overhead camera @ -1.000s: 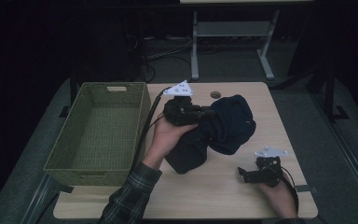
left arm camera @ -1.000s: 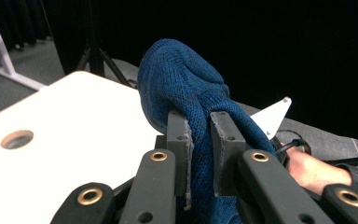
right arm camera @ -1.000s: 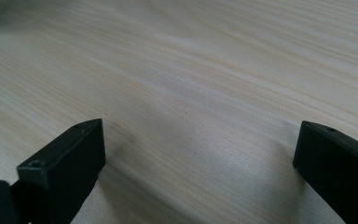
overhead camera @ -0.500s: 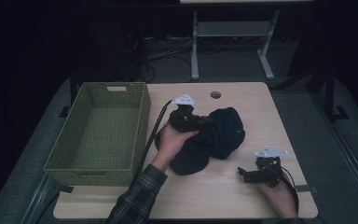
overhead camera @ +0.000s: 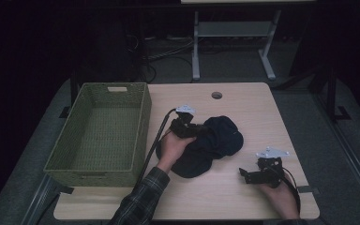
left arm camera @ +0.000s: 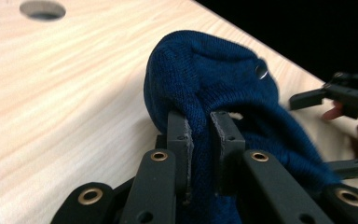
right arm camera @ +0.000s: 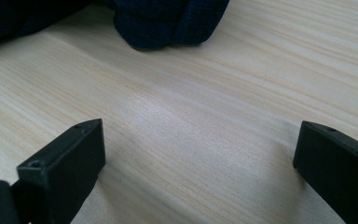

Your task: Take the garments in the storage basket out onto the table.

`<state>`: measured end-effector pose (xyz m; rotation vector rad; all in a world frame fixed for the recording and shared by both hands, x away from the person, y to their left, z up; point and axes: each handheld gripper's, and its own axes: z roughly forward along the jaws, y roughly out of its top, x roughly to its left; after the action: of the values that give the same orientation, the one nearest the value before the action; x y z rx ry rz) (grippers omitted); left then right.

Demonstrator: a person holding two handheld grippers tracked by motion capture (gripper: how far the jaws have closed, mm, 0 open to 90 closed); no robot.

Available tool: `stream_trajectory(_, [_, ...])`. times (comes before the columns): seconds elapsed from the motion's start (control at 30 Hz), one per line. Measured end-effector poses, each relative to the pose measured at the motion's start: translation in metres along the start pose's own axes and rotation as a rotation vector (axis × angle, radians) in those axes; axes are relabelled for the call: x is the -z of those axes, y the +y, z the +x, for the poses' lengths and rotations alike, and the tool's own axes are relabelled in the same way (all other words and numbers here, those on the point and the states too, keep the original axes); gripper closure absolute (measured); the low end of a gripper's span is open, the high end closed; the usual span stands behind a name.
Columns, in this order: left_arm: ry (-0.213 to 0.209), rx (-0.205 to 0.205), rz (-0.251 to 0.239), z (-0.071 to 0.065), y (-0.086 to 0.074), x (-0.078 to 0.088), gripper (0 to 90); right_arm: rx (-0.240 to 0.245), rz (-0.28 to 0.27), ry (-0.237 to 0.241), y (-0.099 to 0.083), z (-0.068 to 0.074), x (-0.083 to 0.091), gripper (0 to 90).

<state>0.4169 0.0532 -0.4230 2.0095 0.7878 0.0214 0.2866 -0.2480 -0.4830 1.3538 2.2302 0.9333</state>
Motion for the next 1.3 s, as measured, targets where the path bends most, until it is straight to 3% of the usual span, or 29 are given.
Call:
stream_trajectory(0.27, [0.061,0.001,0.071,0.007,-0.016,-0.013,79.9,0.0,0.0,0.0,0.0,0.0,0.0,2.0])
stream_trajectory(0.47, [0.075,-0.014,0.079,0.006,-0.015,-0.012,78.1,0.0,0.0,0.0,0.0,0.0,0.0,2.0])
stream_trajectory(0.6, [0.073,-0.018,0.046,0.005,-0.009,0.0,60.1,0.0,-0.001,0.0,0.0,0.0,0.0,2.0])
stream_trajectory(0.77, [0.111,-0.056,0.005,-0.002,0.0,0.022,39.4,0.0,0.0,0.0,0.0,0.0,0.0,2.0])
stream_trajectory(0.9, [0.138,-0.094,0.001,-0.011,0.001,0.039,33.1,0.0,0.0,0.0,0.0,0.0,0.0,2.0])
stream_trajectory(0.93, [0.139,-0.101,-0.002,-0.014,0.0,0.044,33.8,0.0,0.0,0.0,0.0,0.0,0.0,2.0])
stream_trajectory(1.03, [0.14,-0.12,-0.019,-0.019,-0.006,0.056,50.3,0.0,0.0,0.0,0.0,0.0,0.0,2.0])
stream_trajectory(1.13, [0.136,-0.135,-0.004,-0.024,-0.013,0.065,77.1,0.0,0.0,0.0,0.0,0.0,0.0,2.0])
stream_trajectory(1.2, [0.132,-0.147,0.024,-0.027,-0.017,0.067,89.3,0.0,0.0,0.0,0.0,0.0,0.0,2.0])
stream_trajectory(1.3, [0.118,-0.158,0.061,-0.032,-0.028,0.068,89.9,0.001,0.0,-0.001,0.0,0.0,0.0,2.0])
